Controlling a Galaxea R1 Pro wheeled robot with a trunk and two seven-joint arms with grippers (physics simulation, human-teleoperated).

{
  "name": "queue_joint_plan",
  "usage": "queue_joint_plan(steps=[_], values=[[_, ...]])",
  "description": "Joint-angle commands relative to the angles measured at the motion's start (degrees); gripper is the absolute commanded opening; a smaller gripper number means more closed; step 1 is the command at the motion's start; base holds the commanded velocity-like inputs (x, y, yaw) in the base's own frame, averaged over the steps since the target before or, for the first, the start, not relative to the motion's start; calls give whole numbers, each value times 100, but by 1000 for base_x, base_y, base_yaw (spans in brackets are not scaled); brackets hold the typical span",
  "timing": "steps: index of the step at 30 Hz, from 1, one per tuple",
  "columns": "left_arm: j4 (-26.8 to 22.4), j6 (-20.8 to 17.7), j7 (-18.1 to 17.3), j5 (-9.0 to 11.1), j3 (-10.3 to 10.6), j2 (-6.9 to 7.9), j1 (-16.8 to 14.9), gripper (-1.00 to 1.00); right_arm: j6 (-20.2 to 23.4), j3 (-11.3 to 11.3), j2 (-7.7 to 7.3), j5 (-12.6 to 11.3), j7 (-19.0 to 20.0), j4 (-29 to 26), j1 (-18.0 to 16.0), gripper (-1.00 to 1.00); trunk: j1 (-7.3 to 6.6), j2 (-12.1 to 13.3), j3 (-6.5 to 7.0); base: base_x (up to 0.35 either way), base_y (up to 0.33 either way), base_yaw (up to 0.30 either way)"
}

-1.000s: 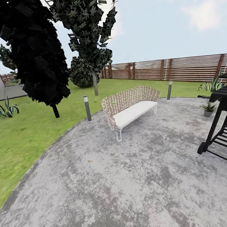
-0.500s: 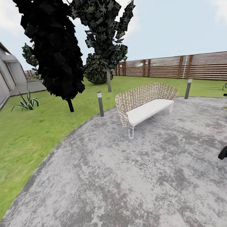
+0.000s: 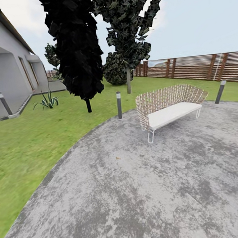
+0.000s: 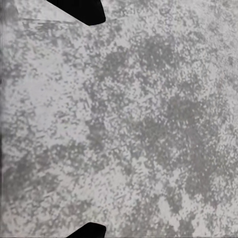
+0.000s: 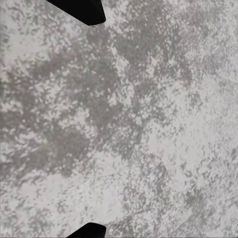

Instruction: Pick up the pesticide atomizer in the garden and spray insectifuge to fully cover both potted plants in the garden.

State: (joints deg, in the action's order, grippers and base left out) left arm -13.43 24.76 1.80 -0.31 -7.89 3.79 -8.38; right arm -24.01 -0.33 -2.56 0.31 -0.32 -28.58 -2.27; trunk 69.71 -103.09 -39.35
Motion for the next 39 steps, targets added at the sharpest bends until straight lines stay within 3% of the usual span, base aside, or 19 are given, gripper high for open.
queue_joint_plan(steps=[1,39], values=[[7,20,13,-4,-2,-1,-5,100,-16,-3,0,4,-3,2,-2,100,22,-44,-29,0,0,270],[23,20,13,-4,-2,1,-5,100,-16,-3,10,4,-3,6,-1,100,856,-1568,-893,0,0,271]])
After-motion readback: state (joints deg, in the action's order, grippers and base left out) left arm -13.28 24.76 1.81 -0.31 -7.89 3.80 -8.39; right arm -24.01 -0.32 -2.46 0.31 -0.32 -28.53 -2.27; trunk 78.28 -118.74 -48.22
